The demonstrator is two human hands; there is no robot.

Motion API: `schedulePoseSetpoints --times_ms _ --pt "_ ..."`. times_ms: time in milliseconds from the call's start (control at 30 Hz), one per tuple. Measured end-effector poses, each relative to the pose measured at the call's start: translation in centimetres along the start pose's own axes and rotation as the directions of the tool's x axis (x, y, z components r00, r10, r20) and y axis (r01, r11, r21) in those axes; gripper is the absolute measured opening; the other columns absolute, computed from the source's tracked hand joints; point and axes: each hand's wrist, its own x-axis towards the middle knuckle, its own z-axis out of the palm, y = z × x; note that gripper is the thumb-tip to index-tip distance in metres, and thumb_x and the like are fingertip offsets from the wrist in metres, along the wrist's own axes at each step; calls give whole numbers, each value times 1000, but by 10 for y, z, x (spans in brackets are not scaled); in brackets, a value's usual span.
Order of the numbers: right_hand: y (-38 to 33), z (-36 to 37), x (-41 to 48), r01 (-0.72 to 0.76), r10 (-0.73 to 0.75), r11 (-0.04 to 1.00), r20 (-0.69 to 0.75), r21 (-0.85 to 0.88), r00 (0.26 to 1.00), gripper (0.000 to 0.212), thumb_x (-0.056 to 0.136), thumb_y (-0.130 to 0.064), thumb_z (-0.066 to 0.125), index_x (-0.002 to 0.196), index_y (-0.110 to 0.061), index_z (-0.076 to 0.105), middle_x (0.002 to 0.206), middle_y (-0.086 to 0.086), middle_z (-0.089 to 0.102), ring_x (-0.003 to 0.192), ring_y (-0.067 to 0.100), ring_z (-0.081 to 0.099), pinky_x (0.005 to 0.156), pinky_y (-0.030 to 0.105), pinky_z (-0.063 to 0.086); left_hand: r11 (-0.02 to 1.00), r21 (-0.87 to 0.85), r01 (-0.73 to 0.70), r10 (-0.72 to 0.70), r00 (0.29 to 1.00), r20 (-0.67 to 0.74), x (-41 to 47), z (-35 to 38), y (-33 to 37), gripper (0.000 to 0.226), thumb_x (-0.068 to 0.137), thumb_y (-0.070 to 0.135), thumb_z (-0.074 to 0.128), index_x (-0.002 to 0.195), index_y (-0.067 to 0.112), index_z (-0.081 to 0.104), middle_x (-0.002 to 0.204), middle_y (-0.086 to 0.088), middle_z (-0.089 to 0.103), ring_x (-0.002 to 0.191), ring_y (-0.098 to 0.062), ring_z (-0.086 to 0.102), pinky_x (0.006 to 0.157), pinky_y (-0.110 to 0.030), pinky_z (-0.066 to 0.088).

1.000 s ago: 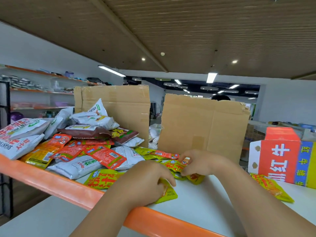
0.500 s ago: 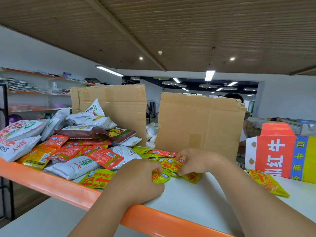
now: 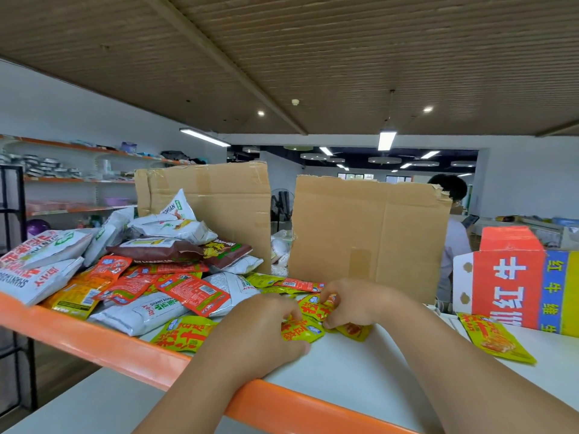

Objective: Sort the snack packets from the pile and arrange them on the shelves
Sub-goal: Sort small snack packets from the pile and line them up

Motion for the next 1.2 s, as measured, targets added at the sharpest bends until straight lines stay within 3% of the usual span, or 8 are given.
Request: schedulePoseSetpoints --times_ms 100,267,467,533,733,867,1000,1200 --pt "-2 -1 -1 0 0 1000 -8 15 1000 58 77 -42 79 129 -33 56 106 -4 59 93 18 59 78 28 49 1000 10 -17 16 997 80 0 2 -2 41 81 56 64 119 41 64 107 16 61 100 -5 54 87 -25 47" --pt "-9 -5 -4 5 -5 999 -17 43 1000 55 78 -42 80 127 -31 57 102 -5 58 89 17 58 71 27 45 1000 -8 -21 22 984 178 4 0 -8 47 85 49 60 132 52 55 131 20 54 125 -5 42 104 -26 38" --pt "-5 -10 -10 -27 29 997 -33 66 999 56 79 -43 79 128 -31 57 109 -4 58 97 18 58 77 29 48 998 -48 -27 31 996 84 5 -1 -6 42 82 45 68 123 49 62 106 29 52 105 3 51 78 -10 37" --pt "-4 -11 -10 -35 40 996 -53 88 998 56 78 -42 80 128 -30 57 101 -4 58 91 17 58 69 27 46 997 -59 -40 43 999 34 5 0 -5 40 82 44 69 121 47 63 101 29 52 96 3 51 72 -8 35" --pt "-2 -20 -12 -32 84 949 -151 314 985 46 82 -25 80 120 -20 55 82 4 66 54 15 58 51 23 48 991 -121 -54 46 997 -69 8 -2 -6 36 82 45 70 117 43 64 114 23 56 104 0 53 84 -19 44" --pt "3 -45 -28 -42 103 960 -210 277 972 49 81 -33 81 122 -19 57 92 5 67 69 19 61 63 28 48 992 -126 -26 18 998 -64 16 -8 1 31 84 45 71 114 42 65 105 21 54 97 -1 51 75 -13 38" --pt "25 -72 -71 -96 135 984 -276 152 952 48 82 -43 77 123 -26 57 100 -1 62 84 21 60 66 30 47 986 -166 -35 27 998 -54 36 -16 30 26 77 46 71 102 42 67 96 18 62 90 -1 58 76 -26 49" --pt "107 -88 -161 -325 344 939 -297 113 891 46 79 -52 76 115 -31 57 102 -4 61 90 21 61 73 33 54 964 -247 -102 103 995 -8 61 1 125 20 85 47 70 103 41 64 102 24 57 63 -7 67 56 -24 50"
